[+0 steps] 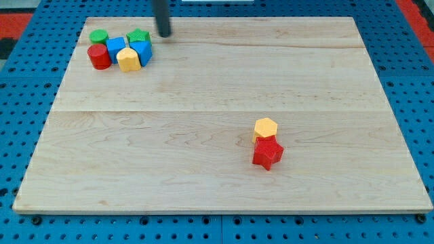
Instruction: Move the yellow hexagon to the right of the blue triangle
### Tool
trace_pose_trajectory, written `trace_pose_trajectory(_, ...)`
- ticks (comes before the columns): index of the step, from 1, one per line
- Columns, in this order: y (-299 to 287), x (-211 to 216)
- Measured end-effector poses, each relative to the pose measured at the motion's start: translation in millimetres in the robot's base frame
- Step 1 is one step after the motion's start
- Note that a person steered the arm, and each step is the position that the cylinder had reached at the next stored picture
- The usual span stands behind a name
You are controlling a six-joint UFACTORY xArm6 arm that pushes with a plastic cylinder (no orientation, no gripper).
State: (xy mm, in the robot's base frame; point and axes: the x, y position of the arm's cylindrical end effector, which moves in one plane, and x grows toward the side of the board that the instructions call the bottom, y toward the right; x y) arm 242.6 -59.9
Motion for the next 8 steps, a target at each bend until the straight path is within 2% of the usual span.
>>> trace_pose_trajectory(1, 55, 16)
trace_pose_trajectory(2, 93, 97)
trace_pose_trajectory(3, 72, 162)
trace_pose_trajectory(4, 111, 162)
trace_pose_trajectory(5, 244, 191)
trace_pose_trajectory(6, 273, 263)
trace_pose_trajectory(7, 216, 276)
trace_pose_trajectory(8, 146, 242)
